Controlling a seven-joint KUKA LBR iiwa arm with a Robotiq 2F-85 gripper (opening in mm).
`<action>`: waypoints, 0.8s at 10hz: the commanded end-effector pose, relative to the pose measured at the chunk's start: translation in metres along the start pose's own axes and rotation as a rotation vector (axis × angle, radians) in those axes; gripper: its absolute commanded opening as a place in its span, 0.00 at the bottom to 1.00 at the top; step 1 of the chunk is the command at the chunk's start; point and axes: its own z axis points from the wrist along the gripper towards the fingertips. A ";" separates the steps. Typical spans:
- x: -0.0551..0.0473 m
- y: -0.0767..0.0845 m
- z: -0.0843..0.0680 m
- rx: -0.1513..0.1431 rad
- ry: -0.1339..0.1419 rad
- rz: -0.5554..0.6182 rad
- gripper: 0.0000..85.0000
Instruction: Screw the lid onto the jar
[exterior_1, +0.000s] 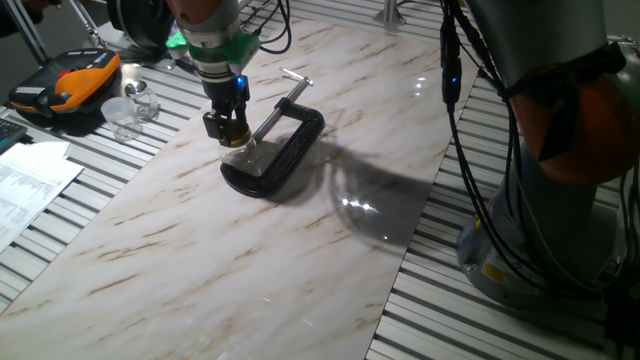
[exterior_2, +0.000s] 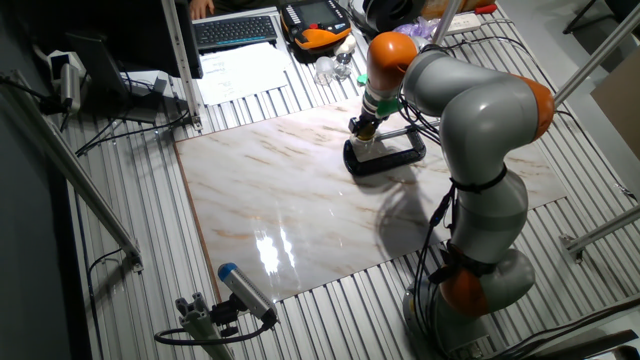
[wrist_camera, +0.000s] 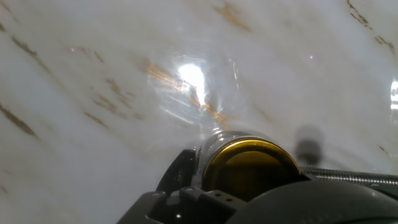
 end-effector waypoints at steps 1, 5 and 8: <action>0.000 0.000 0.000 0.000 0.000 0.000 0.00; 0.000 0.000 0.000 0.003 -0.003 0.005 0.00; 0.000 0.000 0.001 0.007 0.002 0.012 0.00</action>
